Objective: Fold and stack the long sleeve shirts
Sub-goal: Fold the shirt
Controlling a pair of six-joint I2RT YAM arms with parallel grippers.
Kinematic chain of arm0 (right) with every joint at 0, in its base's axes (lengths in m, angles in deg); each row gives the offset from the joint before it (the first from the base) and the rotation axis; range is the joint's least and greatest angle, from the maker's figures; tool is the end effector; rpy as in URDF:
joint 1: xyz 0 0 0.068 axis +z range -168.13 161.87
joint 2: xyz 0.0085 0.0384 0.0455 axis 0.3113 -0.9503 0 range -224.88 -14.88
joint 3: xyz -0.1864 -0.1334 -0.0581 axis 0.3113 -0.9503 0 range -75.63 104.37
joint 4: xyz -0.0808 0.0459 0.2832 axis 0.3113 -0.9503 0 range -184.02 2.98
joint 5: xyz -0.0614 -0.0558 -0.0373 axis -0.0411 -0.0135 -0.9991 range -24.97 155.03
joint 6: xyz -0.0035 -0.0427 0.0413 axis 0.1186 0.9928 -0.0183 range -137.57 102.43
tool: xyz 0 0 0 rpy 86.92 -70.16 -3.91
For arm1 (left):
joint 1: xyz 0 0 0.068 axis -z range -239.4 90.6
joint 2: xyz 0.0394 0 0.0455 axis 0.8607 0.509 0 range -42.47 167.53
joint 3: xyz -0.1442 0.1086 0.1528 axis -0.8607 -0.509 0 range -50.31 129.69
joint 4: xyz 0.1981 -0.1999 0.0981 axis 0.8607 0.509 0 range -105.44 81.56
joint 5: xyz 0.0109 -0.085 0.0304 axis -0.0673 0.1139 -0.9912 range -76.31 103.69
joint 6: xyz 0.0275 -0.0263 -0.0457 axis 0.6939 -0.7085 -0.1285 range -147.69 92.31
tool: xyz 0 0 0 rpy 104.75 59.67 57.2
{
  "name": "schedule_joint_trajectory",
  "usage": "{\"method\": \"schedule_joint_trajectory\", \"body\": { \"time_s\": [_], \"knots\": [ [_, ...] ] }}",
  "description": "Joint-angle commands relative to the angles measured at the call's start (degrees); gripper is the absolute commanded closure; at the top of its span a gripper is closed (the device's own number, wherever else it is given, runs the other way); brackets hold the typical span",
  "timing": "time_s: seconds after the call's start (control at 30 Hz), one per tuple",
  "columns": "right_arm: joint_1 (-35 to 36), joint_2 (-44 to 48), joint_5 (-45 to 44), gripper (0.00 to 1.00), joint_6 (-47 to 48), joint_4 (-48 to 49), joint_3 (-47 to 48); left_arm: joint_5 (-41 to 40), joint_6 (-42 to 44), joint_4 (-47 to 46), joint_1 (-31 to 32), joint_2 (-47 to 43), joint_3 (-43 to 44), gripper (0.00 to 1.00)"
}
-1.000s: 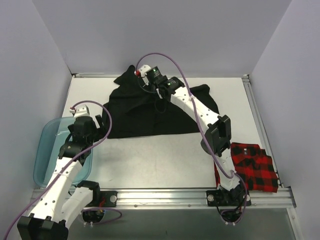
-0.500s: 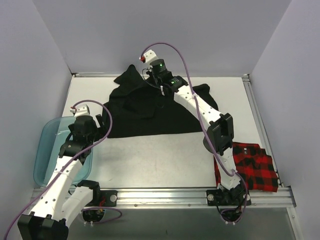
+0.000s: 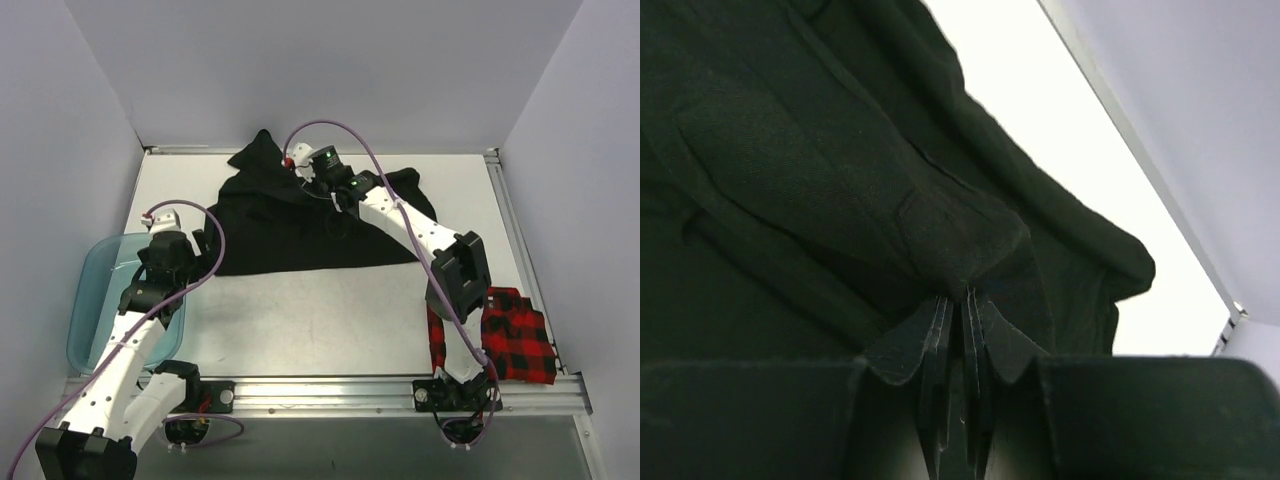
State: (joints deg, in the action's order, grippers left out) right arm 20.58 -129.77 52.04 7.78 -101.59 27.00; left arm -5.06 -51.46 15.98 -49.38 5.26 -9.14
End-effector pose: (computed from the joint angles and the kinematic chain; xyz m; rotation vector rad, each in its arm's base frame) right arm 0.4034 0.3108 0.2645 -0.9526 1.7895 -0.0840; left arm 0.2462 -0.0294 0.2372 -0.4364 2.1492 0.0352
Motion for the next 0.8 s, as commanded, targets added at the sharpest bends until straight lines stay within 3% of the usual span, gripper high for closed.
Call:
{"method": "schedule_joint_trajectory", "body": {
  "time_s": [0.0, 0.23, 0.47, 0.5, 0.53, 0.63, 0.77],
  "knots": [
    [0.39, 6.17, 0.78, 0.95, 4.18, -4.32, -0.5, 0.81, -0.31, -2.24, -0.27, 0.09, 0.14, 0.03],
    [1.1, 8.63, 0.17, 0.92, 9.72, -12.14, -3.13, 0.99, -0.31, -2.15, -0.18, 0.18, 0.05, 0.03],
    [1.18, 6.44, -5.45, 0.88, 9.2, -16.37, -6.47, 1.25, -0.31, -2.24, -0.18, 0.26, -0.03, 0.03],
    [1.18, 6.0, -7.29, 0.84, 8.68, -16.63, -7.0, 1.25, -0.31, -2.24, -0.18, 0.26, 0.05, 0.03],
    [1.18, 5.65, -7.66, 0.69, 8.24, -16.72, -7.27, 1.34, -0.31, -2.24, -0.18, 0.26, -0.03, 0.03],
    [0.57, 5.12, -8.19, 0.44, 4.73, -16.72, -7.27, 1.34, -0.22, -2.15, -0.18, 0.26, 0.05, 0.03],
    [-1.45, 8.26, -5.92, 0.38, -5.37, -16.63, -6.65, 1.43, -0.22, -2.15, -0.27, 0.09, 0.05, 0.03]
  ]
}}
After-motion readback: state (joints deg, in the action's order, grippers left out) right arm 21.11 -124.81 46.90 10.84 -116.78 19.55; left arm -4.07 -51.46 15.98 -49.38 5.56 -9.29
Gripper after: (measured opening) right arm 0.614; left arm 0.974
